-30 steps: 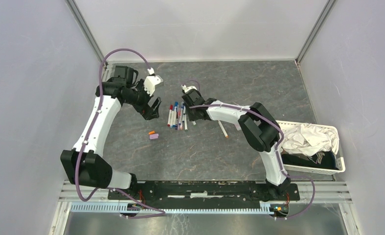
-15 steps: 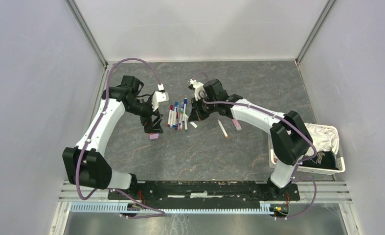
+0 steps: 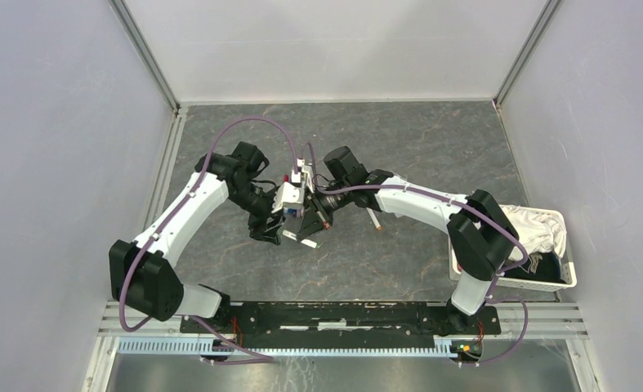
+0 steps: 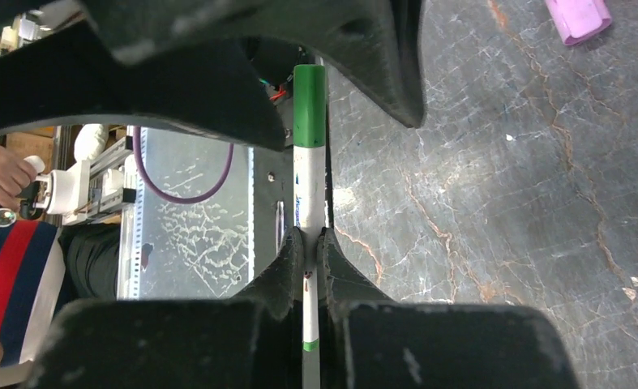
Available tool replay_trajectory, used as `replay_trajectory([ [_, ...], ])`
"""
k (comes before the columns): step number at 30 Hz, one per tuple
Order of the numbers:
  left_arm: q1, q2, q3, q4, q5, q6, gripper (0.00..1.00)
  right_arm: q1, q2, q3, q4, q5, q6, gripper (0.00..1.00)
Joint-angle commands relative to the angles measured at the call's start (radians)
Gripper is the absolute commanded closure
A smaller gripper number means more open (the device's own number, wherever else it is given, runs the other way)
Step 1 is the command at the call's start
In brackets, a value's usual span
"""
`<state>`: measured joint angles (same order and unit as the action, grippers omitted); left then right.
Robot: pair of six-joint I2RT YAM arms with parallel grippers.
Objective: Open the pen caps
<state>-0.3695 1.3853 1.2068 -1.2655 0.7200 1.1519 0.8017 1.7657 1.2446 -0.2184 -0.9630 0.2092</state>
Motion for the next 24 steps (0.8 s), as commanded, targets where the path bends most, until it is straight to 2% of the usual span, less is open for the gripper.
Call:
replay_trajectory([
  [1,-0.012,-0.03,-0.007,-0.035,-0.04,0.062,0.37,-0.001,0.009,0.022,0.037,-0.072,-0.027,1.0],
  [5,-0.013,-0.043,-0.002,-0.038,-0.041,0.074,0.63,0.0,0.015,0.025,0.058,-0.072,-0.007,1.0],
  [9,-0.016,-0.057,0.014,-0.038,-0.006,0.075,0.77,0.001,0.034,0.035,0.101,-0.08,0.048,1.0],
  [10,-0.018,-0.059,0.013,-0.037,0.001,0.079,0.79,0.002,0.038,0.031,0.122,-0.084,0.068,0.97],
  [13,-0.02,-0.063,0.008,-0.038,0.011,0.083,0.89,0.013,0.053,0.027,0.187,-0.087,0.129,0.81],
  [15,-0.021,-0.062,0.004,-0.035,0.01,0.081,0.98,0.02,0.07,0.027,0.224,-0.089,0.169,0.68],
  [18,-0.021,-0.065,-0.004,-0.024,0.001,0.075,0.98,0.027,0.084,0.009,0.311,-0.097,0.242,0.65],
  [20,-0.021,-0.074,-0.009,-0.013,-0.004,0.067,0.98,0.028,0.089,0.0,0.344,-0.098,0.265,0.7],
  [21,-0.021,-0.078,-0.013,-0.008,-0.007,0.066,0.98,0.028,0.09,-0.001,0.344,-0.096,0.265,0.78],
  [23,-0.021,-0.084,-0.018,-0.004,-0.024,0.068,0.98,0.027,0.085,0.001,0.311,-0.087,0.239,0.99],
  [24,-0.021,-0.086,-0.018,-0.004,-0.04,0.07,0.98,0.025,0.08,0.001,0.285,-0.081,0.209,1.0],
])
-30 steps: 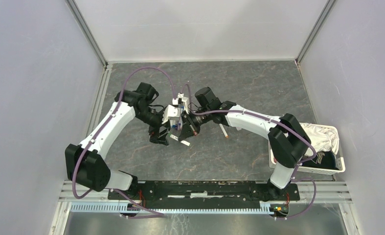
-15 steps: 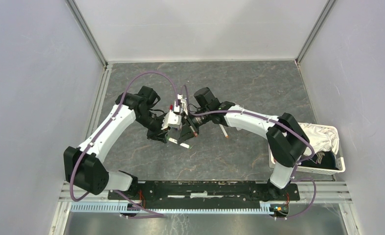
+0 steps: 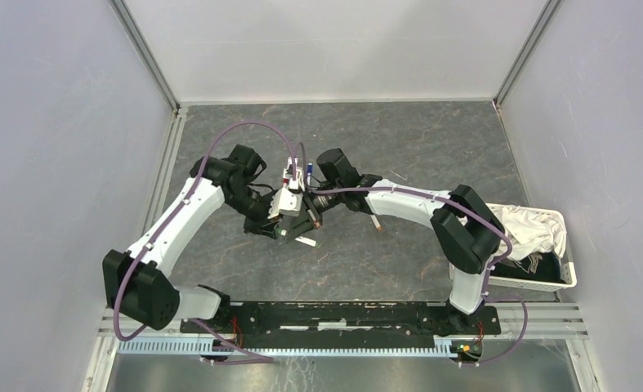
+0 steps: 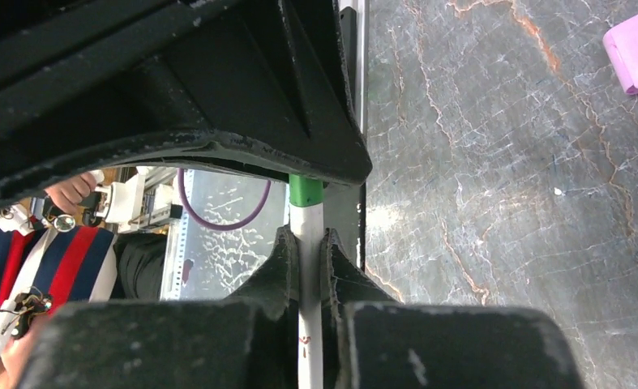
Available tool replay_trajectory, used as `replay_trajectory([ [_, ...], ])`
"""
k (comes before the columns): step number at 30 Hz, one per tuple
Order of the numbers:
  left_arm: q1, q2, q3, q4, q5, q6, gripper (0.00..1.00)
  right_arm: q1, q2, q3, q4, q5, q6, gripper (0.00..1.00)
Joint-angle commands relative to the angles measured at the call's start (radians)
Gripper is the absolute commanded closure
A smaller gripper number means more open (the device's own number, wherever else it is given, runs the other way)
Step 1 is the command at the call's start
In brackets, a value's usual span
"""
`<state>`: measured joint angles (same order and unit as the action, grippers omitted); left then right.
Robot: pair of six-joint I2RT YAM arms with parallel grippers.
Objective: Open the pen caps
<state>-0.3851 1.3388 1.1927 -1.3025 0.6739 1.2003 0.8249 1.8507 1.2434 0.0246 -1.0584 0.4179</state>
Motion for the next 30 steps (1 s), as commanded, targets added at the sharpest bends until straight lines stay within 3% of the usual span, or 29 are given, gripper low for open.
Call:
replay_trajectory([
  [1,-0.005,-0.038,-0.004,0.032,-0.011,0.024,0.98,0.0,-0.011,0.0,0.014,0.018,-0.021,1.0],
  [4,0.016,-0.034,0.001,0.025,-0.072,0.053,0.98,-0.012,-0.038,-0.023,-0.091,0.033,-0.107,1.0],
  [9,0.229,0.045,0.118,-0.082,-0.096,0.222,0.98,-0.03,-0.075,-0.059,-0.288,0.111,-0.272,1.0],
  [12,0.3,0.099,0.188,-0.112,-0.093,0.25,0.98,-0.043,-0.105,-0.104,-0.271,0.12,-0.274,1.0],
  [21,0.333,0.088,0.075,0.013,-0.099,0.224,0.98,-0.078,-0.127,-0.105,-0.349,0.132,-0.339,1.0],
  [23,0.325,0.081,0.084,-0.022,-0.008,0.224,0.83,-0.077,-0.115,-0.093,-0.315,0.121,-0.302,1.0],
  [24,0.306,0.066,0.077,-0.031,0.032,0.226,0.56,-0.077,-0.105,-0.089,-0.28,0.1,-0.267,1.0],
  [26,0.248,0.013,0.036,-0.01,0.073,0.218,0.29,-0.071,-0.088,-0.083,-0.184,0.064,-0.187,1.0],
  [27,0.206,-0.019,0.009,0.03,0.068,0.184,0.23,-0.067,-0.076,-0.076,-0.141,0.049,-0.154,1.0],
  [30,0.086,-0.118,-0.084,0.151,0.021,0.11,0.18,-0.051,-0.027,-0.031,-0.057,0.015,-0.058,1.0],
])
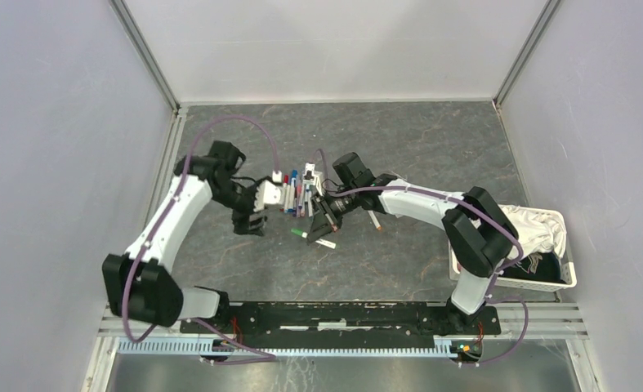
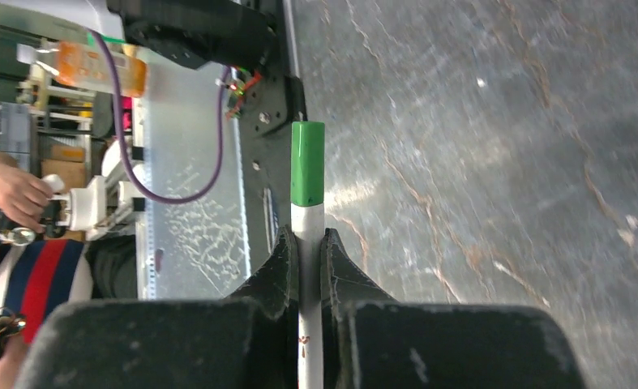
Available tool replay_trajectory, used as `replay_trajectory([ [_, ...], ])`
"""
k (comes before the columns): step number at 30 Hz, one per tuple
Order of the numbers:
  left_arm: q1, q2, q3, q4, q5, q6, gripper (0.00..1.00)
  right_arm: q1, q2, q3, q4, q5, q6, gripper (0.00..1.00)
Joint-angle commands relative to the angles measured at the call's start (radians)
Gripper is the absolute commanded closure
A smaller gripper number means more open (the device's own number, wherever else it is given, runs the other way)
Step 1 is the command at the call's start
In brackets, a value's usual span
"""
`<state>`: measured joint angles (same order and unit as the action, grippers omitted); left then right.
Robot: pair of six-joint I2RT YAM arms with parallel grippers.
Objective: Open the pen caps
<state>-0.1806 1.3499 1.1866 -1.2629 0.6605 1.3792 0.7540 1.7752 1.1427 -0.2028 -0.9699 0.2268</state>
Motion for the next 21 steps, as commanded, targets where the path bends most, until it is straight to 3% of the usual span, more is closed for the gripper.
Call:
replay_trajectory([
  [1,-0.148,-0.149,-0.1,0.134,0.026,-0.08,0.18,0.025,0.06,0.081,0.19,-0.082,0.153,1.0],
  [13,-0.265,-0.197,-0.182,0.25,-0.08,-0.081,0.32,0.064,0.149,0.164,0.305,-0.132,0.296,1.0],
  [16,-0.29,-0.189,-0.186,0.25,-0.122,-0.07,0.42,0.07,0.163,0.172,0.306,-0.133,0.302,1.0],
  [21,-0.302,-0.189,-0.196,0.259,-0.185,-0.047,0.71,0.069,0.167,0.171,0.294,-0.133,0.298,1.0],
])
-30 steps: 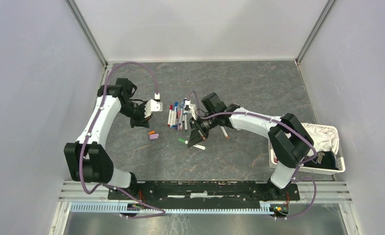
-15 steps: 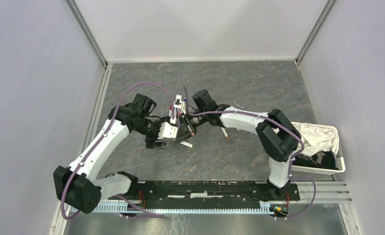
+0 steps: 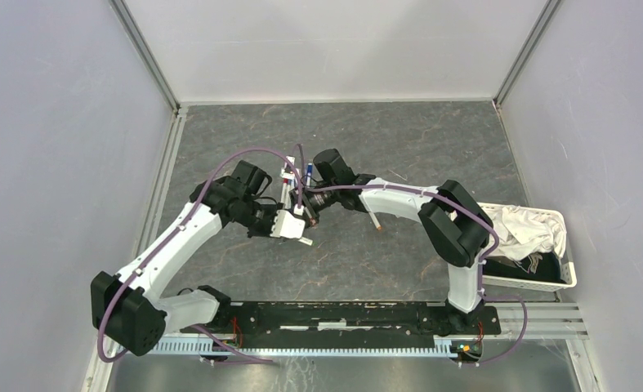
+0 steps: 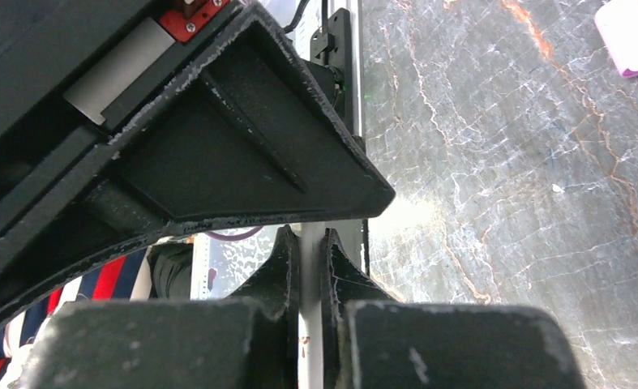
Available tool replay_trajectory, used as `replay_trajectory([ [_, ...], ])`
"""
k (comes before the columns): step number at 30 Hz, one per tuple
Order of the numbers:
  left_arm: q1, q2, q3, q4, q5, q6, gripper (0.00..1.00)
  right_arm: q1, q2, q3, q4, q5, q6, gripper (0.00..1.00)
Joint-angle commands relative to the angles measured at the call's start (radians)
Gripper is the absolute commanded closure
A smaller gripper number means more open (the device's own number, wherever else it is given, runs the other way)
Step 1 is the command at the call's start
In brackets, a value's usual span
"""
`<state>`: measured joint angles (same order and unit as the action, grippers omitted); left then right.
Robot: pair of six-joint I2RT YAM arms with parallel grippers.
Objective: Open the pen caps
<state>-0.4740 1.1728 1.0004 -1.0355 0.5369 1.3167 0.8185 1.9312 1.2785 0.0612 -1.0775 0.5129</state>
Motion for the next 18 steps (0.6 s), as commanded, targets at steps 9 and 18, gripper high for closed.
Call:
replay_trajectory([
  [9,-0.01,-0.011,-0.033,0.063,-0.263,0.057,0.98,-0.022,-0.016,-0.008,-0.086,0.001,-0.079,1.0],
  [18,0.197,0.054,0.05,0.048,-0.28,0.203,0.98,-0.102,-0.144,-0.224,-0.179,0.033,-0.214,1.0],
])
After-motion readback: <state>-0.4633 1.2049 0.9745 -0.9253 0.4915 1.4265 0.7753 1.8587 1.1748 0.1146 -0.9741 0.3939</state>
